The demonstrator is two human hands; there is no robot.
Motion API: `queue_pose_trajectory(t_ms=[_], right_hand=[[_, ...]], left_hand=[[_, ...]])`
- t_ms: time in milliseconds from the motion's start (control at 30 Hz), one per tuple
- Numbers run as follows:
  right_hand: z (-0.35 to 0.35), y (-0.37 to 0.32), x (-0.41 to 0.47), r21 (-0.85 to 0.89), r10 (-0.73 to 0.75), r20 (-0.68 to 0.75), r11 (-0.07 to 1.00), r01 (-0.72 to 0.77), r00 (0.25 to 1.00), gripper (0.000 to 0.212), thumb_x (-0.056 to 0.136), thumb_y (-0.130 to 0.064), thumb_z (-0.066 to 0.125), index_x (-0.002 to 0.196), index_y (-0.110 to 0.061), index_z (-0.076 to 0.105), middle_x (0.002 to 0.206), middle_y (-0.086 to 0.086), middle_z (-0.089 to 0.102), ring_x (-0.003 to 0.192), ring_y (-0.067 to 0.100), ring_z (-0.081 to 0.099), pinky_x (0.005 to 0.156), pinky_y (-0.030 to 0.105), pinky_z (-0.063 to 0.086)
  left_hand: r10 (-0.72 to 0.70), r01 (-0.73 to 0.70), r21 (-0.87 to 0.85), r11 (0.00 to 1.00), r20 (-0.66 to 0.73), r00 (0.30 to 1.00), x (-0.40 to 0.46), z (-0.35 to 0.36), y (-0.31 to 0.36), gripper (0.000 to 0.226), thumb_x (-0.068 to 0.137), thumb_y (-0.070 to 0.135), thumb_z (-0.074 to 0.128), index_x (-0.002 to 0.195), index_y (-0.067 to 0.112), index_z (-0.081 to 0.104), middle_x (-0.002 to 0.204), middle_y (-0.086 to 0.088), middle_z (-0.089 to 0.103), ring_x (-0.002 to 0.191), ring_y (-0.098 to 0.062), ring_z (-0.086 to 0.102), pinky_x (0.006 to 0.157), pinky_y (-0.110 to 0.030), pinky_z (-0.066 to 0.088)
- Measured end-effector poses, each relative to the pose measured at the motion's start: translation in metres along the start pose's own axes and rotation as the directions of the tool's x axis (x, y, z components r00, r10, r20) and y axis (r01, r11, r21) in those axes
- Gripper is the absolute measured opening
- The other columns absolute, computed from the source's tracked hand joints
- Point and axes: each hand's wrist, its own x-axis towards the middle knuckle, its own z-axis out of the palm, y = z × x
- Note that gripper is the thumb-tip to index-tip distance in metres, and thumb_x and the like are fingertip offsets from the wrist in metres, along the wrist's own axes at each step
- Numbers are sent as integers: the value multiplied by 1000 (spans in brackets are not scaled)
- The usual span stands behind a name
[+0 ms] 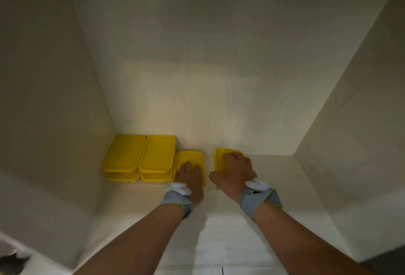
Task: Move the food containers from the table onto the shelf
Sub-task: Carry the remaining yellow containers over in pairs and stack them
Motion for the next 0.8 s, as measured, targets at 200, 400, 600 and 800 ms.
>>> queue_pose_trajectory(t_ms=[200, 400, 600, 800], right_hand=[[1, -2, 8, 38, -26, -10, 999, 27, 1000, 74, 58, -69, 49, 123, -34, 47, 134, -4, 44, 128, 28, 37, 89, 44, 42], [-3, -8, 9, 62, -49, 14, 997, 48, 999, 68, 67, -70, 50, 124, -33, 49, 135, -3, 44, 129, 27, 37, 94, 44, 41], [-9, -21, 7, 84, -96, -39, 992, 99, 995, 63, 71, -67, 52, 120, -28, 56, 130, 0, 50, 126, 27, 40, 91, 40, 39], [5, -38, 21, 71, -105, 76, 992, 100, 992, 75, 73, -63, 62, 136, -26, 45, 142, 3, 39, 133, 30, 33, 100, 49, 40]], left_hand=[[-15, 16, 42, 999, -23, 1000, 21, 10, -2, 68, 94, 24, 54, 153, 14, 21, 161, -15, 12, 149, -29, 14, 118, -43, 23], [-4, 2, 120, 993, 14, 1000, 36, 18, -9, 81, 92, 40, 57, 155, 17, 11, 162, -17, 8, 150, -33, 8, 118, -44, 20], [34, -41, 114, 993, 60, 998, 29, 3, -11, 93, 89, 51, 59, 156, 14, 5, 162, -20, 2, 150, -36, 3, 120, -45, 16], [77, -65, 197, 978, -57, 995, -5, -10, -23, 63, 81, 48, 64, 134, 22, 39, 136, -11, 39, 125, -32, 43, 89, -39, 42]])
